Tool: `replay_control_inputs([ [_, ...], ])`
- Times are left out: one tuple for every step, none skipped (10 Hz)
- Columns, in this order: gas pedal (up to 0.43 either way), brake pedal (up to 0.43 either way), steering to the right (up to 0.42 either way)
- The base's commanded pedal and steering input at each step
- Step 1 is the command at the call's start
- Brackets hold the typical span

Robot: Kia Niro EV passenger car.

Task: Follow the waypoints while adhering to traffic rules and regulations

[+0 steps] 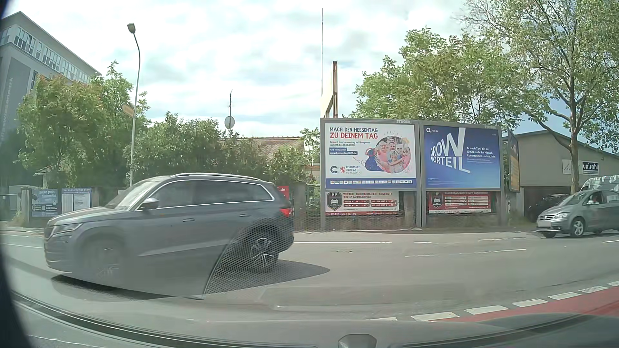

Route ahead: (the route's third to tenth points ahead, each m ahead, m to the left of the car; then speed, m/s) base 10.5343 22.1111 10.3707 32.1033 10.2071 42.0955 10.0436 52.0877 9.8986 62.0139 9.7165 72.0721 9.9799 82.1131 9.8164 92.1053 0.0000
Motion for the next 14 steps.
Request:
replay_control_inputs([
  [0.000,0.177,-0.222],
  [0.000,0.177,-0.222],
  [0.000,0.177,-0.221],
  [0.000,0.171,-0.221],
  [0.000,0.177,-0.221],
  [0.000,0.171,-0.221],
  [0.000,0.177,-0.220],
  [0.000,0.177,-0.220],
  [0.000,0.177,-0.219],
  [0.000,0.177,-0.219],
  [0.000,0.177,-0.219],
  [0.000,0.177,-0.219],
  [0.000,0.177,-0.219],
  [0.000,0.177,-0.219],
])
